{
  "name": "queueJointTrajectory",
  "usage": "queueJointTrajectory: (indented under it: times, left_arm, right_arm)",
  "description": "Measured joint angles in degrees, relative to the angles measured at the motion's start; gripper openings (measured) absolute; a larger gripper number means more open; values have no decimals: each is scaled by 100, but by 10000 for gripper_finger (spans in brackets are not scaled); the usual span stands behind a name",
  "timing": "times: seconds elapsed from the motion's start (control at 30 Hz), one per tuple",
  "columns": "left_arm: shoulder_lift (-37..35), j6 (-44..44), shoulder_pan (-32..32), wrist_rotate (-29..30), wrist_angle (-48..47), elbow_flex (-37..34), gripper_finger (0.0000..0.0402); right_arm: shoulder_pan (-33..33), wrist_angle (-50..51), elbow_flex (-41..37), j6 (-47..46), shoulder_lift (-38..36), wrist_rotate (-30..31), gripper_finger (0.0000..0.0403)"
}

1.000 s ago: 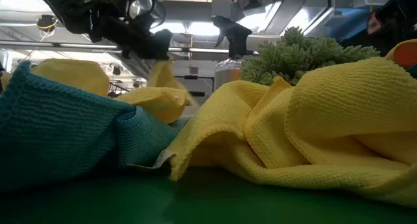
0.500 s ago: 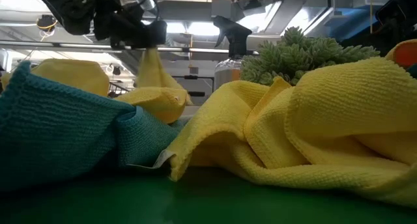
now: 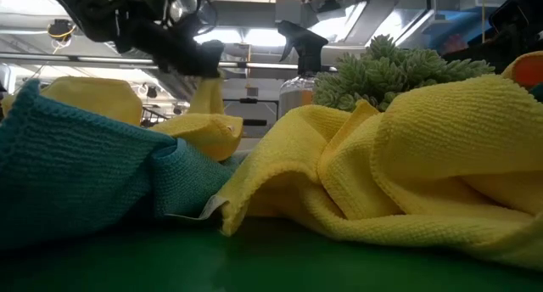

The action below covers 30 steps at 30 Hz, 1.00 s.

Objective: Sort microfiber towel by color & place in baskets
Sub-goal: Put the top left yellow microfiber towel into the left transparent bin

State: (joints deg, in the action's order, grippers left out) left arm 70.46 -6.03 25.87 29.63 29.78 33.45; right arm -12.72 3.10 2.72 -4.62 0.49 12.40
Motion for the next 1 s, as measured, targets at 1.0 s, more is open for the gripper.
queueJointTrajectory:
  times: [1.0]
  left_arm:
    - [2,1222,-77,-279,-1327,-2,153]
  right_arm:
    - [1,-81,0,-2,0,-2,17]
